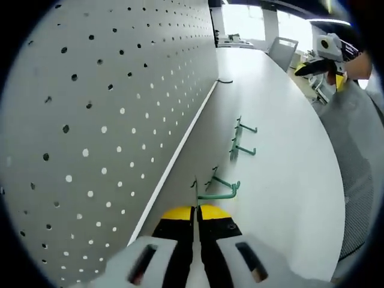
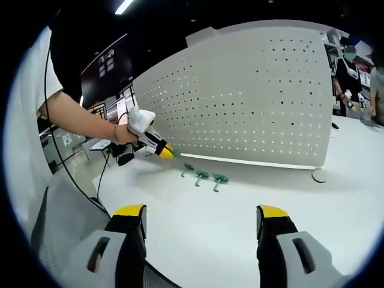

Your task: Insert the hook assembly into the mounting plate slot until the hook locks in place.

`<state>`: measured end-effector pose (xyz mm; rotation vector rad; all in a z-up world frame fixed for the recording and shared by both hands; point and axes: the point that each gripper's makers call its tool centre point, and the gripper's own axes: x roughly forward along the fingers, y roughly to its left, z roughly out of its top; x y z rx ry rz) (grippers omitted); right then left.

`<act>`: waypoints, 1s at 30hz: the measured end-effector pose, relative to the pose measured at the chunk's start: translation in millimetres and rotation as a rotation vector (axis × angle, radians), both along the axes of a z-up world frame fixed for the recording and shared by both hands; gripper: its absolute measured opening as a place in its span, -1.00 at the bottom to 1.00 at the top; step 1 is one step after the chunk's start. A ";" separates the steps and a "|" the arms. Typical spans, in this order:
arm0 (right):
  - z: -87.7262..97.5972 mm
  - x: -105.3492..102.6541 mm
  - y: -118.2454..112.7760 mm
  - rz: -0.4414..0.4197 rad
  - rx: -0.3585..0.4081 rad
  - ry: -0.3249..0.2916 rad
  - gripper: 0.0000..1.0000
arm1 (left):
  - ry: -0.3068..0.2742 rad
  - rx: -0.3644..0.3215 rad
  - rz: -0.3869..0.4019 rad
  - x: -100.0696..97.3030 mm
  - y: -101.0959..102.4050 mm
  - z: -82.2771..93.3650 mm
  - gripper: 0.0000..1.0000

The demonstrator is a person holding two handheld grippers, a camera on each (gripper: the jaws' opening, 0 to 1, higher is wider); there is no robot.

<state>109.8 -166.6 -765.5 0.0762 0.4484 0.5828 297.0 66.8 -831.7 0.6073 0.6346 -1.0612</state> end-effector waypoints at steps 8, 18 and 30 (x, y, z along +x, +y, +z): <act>0.9 0.5 0.6 0.004 0.000 -0.005 0.45 | -0.017 -0.057 0.010 -5.8 -9.4 13.5 -0.97; 4.2 0.9 0.7 0.002 0.004 -0.016 0.45 | -0.077 -0.156 0.045 -6.2 -22.2 40.6 -0.97; 6.2 1.1 1.0 0.004 0.006 -0.024 0.44 | -0.140 -0.256 0.080 -15.3 -32.5 66.4 -0.97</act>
